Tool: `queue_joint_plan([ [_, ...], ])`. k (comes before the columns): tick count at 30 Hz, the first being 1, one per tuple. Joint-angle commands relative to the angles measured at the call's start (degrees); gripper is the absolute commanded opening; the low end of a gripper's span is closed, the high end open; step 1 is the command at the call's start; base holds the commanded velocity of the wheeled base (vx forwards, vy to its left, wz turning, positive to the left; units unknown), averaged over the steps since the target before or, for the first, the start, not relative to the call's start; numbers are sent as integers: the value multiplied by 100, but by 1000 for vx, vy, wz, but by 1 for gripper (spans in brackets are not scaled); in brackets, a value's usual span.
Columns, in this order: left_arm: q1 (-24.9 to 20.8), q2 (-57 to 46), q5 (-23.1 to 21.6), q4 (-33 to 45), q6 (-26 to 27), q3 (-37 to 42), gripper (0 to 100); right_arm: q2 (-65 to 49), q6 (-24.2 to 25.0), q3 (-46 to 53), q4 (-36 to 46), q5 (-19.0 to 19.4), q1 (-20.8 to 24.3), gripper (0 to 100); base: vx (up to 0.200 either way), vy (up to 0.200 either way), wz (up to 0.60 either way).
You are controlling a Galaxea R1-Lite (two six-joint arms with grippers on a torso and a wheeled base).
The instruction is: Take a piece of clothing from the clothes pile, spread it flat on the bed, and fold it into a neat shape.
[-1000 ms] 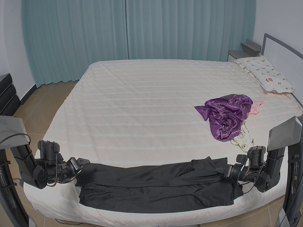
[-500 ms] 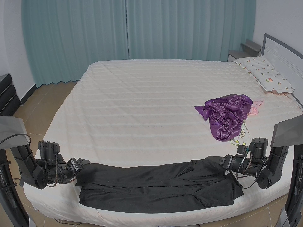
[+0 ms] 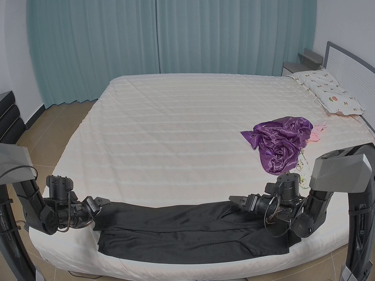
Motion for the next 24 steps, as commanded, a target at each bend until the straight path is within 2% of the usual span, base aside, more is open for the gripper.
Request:
queue_joint_plan([
  [1,9,38,-5,-4,-3,12,100,124,18,-196,203,-4,55,100,0,0,0],
  [7,9,46,-5,-4,-3,3,100,238,18,-565,546,14,214,100,0,0,0],
  [17,9,134,3,-4,6,-15,100,484,62,-1206,484,155,275,100,0,0,0],
  [21,9,134,-5,-4,6,-15,100,493,791,-1426,133,199,337,100,0,0,0],
  [24,9,134,3,-4,6,-15,100,616,985,-1426,-184,190,337,100,0,0,0],
])
